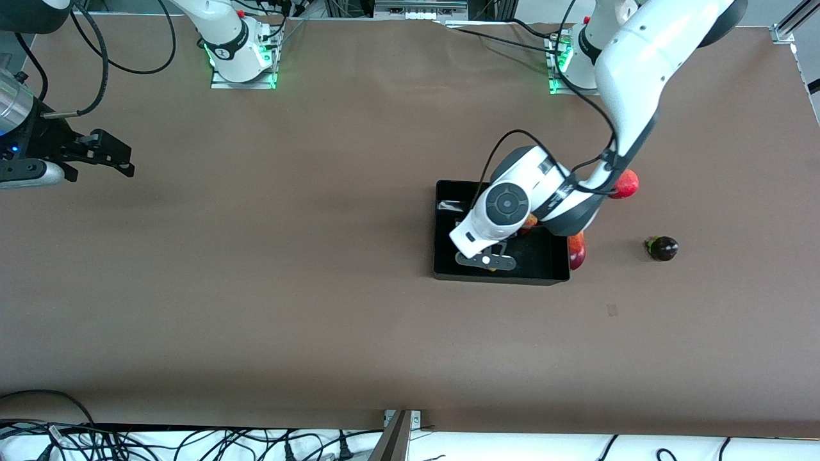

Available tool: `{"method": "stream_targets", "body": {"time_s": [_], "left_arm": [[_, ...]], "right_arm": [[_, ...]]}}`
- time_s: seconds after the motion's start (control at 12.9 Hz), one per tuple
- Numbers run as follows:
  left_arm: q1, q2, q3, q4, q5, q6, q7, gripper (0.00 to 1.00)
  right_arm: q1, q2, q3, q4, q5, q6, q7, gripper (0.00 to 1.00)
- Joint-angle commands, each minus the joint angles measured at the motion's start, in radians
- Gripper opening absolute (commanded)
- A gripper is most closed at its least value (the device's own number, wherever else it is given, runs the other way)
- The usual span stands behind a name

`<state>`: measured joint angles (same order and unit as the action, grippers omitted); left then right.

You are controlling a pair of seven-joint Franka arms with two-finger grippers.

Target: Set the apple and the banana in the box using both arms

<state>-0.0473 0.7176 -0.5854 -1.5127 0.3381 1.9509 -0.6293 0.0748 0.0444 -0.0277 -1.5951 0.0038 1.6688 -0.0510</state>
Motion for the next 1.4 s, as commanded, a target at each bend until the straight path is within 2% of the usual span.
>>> {"method": "stream_targets", "body": {"time_s": [0.0,0.16,0.23,0.31,0.39,0.47,0.54,0.7,0.78,0.85,1.01,1.09,1.32], "left_arm": [[0.075,-0.18,-0.004,-0.008,0.01,-0.116,0.002,1.0],[0.124,-0.249,-0.014,0.064,-0.007,-0.275,0.005,1.0],[0.126,-0.256,-0.013,0.137,-0.007,-0.375,0.041,1.0],[0.127,-0.268,-0.001,0.204,-0.019,-0.451,0.124,1.0],[0.136,-0.285,0.003,0.238,-0.043,-0.501,0.196,1.0],[0.144,-0.309,0.037,0.258,-0.053,-0.553,0.245,1.0],[0.144,-0.372,0.103,0.238,-0.098,-0.553,0.317,1.0],[0.121,-0.501,0.304,0.145,-0.255,-0.547,0.507,1.0],[0.118,-0.532,0.364,0.135,-0.28,-0.54,0.567,1.0],[0.119,-0.564,0.396,0.099,-0.281,-0.528,0.583,1.0],[0.119,-0.712,0.415,-0.091,-0.286,-0.402,0.573,1.0],[0.118,-0.746,0.436,-0.143,-0.298,-0.367,0.585,1.0],[0.064,-0.779,0.495,-0.184,-0.323,-0.36,0.568,1.0]], "right_arm": [[-0.004,-0.001,0.003,0.011,0.005,-0.003,0.0,1.0],[-0.004,-0.001,0.003,0.011,0.005,-0.003,0.0,1.0],[-0.004,-0.001,0.003,0.011,0.005,-0.003,0.0,1.0],[-0.004,-0.001,0.003,0.011,0.005,-0.003,0.0,1.0],[-0.004,-0.001,0.003,0.011,0.005,-0.003,0.0,1.0],[-0.004,-0.001,0.003,0.011,0.005,-0.003,0.0,1.0],[-0.004,-0.001,0.003,0.011,0.005,-0.003,0.0,1.0],[-0.004,-0.001,0.003,0.011,0.004,-0.003,0.0,1.0],[-0.004,-0.001,0.003,0.011,0.004,-0.003,0.0,1.0],[-0.004,-0.001,0.003,0.011,0.004,-0.003,0.0,1.0],[-0.004,-0.001,0.003,0.011,0.004,-0.003,0.0,1.0],[-0.004,-0.001,0.005,0.011,0.005,-0.003,0.0,1.0],[-0.004,-0.001,0.003,0.011,0.004,-0.003,0.0,1.0]]}}
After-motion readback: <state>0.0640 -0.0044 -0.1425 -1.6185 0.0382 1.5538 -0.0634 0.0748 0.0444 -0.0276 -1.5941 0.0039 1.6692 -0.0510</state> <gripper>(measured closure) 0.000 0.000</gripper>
